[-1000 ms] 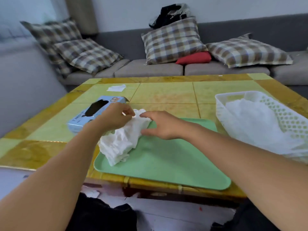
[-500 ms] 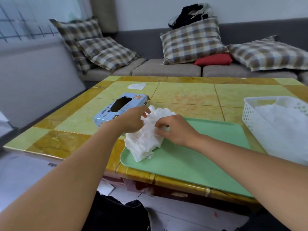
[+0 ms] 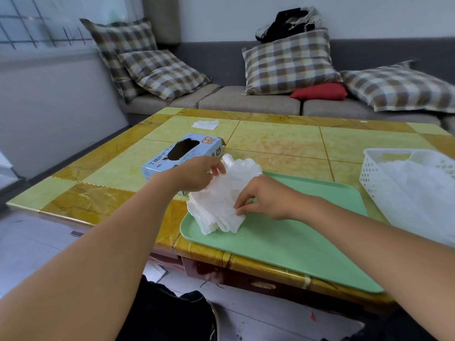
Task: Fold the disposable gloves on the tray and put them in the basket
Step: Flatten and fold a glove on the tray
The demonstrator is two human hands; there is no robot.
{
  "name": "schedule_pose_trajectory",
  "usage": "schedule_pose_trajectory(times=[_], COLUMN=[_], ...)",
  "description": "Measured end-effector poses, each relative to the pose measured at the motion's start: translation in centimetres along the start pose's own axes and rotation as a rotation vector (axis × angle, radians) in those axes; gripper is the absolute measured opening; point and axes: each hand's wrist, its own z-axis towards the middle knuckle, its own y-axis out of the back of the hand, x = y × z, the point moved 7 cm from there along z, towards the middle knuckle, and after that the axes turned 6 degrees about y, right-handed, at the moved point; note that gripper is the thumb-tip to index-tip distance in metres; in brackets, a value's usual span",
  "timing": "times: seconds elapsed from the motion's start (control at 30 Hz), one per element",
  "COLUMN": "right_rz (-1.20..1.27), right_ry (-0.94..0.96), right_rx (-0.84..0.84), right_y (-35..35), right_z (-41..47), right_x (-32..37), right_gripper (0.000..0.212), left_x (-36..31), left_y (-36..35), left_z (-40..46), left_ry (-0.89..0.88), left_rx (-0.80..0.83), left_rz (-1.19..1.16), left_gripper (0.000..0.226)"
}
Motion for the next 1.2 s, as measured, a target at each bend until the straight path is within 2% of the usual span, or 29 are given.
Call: schedule_pose_trajectory(times=[0.2,0.27,0.33,0.4,0.5,0.57,0.63,0.7,0.73,0.87,0.93,1.0,1.07,1.1,1.13,1.2], right_rz=[0.131,0.192,0.259,0.212,-0.003,-0.001,0.180,0.524,0.727,1.282,1.552,1.779,1.793,1.759,1.733,1.687], right_ry=[-0.119,-0.121,-0.140,-0.157,-0.074,-0.050,-0.042,-0.045,-0.058,-0.109,-0.165,-0.219,-0.266,-0.280,-0.276,-0.251], right_rx=[0.226,0.204,0.123,0.071,0.061,0.084,0.218,0.345,0.336,-0.045,-0.173,-0.236,-0.260,-0.271,-0.280,-0.233], right_y=[0.6,0.8,0.9,0.3,-1.7,-2.2,-1.9,-0.9,0.0,4.9,6.0,6.3,6.3,6.2,6.4,6.7], right_z=[-3.7,-4.2,-4.3,-4.1,-3.1,-2.3,-2.6,-3.8,-4.4,-5.9,-6.4,-6.9,-7.4,-7.4,-8.0,-8.7], right_x=[-3.2,-3.1,-2.5,-1.7,-0.6,-0.3,0.5,1.3,1.5,0.2,-0.8,-1.7,-2.6,-2.8,-3.0,-2.8], right_gripper=[0.008,0.014,0.032,0.049,0.036,0.030,0.024,0.014,0.015,0.025,0.034,0.036,0.034,0.041,0.058,0.098], left_x=[0.2,-0.2,-0.4,-0.2,-0.2,0.0,0.1,0.2,0.3,0.0,-1.8,-4.9,-8.7,-10.3,-12.2,-14.7], left_y=[-0.5,-0.5,-0.5,-0.7,-1.1,-1.5,-1.6,-1.6,-1.6,-0.8,0.7,1.9,0.8,0.0,-0.8,-2.2], left_z=[-0.4,-0.4,-0.3,-0.3,-0.2,-0.1,0.3,0.7,0.8,0.9,0.6,0.0,-0.9,-1.5,-2.0,-2.2], left_ry=[0.042,0.034,0.047,0.096,0.041,0.021,0.015,0.022,0.027,0.041,0.014,-0.046,-0.085,-0.088,-0.108,-0.132], left_rx=[0.081,0.100,0.122,0.177,0.196,0.172,0.104,0.055,0.049,0.044,-0.061,-0.097,0.124,0.238,0.303,0.325], left_rz=[-0.027,0.025,0.045,0.018,0.207,0.231,0.197,0.188,0.198,0.219,0.063,-0.371,-0.842,-0.951,-0.952,-0.902], left_gripper=[0.036,0.026,0.019,0.038,0.057,0.060,0.051,0.046,0.045,0.048,0.050,0.045,0.046,0.052,0.055,0.045])
